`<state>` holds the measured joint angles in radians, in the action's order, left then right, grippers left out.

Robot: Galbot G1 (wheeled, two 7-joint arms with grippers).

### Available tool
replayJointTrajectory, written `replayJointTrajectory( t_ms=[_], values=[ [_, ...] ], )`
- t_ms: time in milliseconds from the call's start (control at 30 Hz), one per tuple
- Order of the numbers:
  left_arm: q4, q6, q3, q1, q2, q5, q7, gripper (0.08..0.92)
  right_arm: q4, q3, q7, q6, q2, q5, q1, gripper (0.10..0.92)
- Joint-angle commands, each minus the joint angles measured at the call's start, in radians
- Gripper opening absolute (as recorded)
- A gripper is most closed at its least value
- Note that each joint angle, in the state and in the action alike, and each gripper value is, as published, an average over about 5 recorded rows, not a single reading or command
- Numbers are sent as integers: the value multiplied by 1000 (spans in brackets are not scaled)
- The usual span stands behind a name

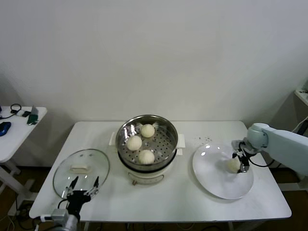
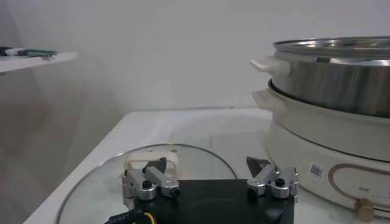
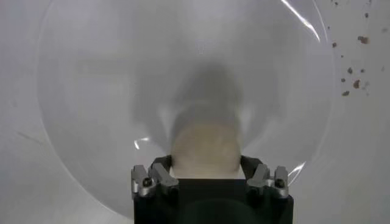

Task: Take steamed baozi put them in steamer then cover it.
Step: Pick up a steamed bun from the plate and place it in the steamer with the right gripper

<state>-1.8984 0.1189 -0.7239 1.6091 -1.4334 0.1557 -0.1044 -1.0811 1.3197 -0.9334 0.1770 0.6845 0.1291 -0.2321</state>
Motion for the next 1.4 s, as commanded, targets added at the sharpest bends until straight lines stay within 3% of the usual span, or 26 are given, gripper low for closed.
replayJointTrajectory(
  t_ms=[33,433,667,1033,1233,1400],
  values=[
    [0,1,0,-1,-1,0,1,823,9,-23,-10,-8,0,-9,11,732],
    [-1,-1,0,-4,-5,-1,2,823,2,14,-37,-36,-12,22,-87,676],
    [-11,4,0,-3,0,-2,1,823,-72,228,-73,-65,15,200,-411,670],
    [-27,8,4,-6,6,4,0,823,-227,397,-148,-54,229,507,-861,670],
    [-36,8,6,-5,5,8,0,823,-304,319,-125,-3,334,591,-855,670],
    [-52,11,2,-3,6,15,-2,823,-310,305,-100,19,421,574,-787,670]
  ],
)
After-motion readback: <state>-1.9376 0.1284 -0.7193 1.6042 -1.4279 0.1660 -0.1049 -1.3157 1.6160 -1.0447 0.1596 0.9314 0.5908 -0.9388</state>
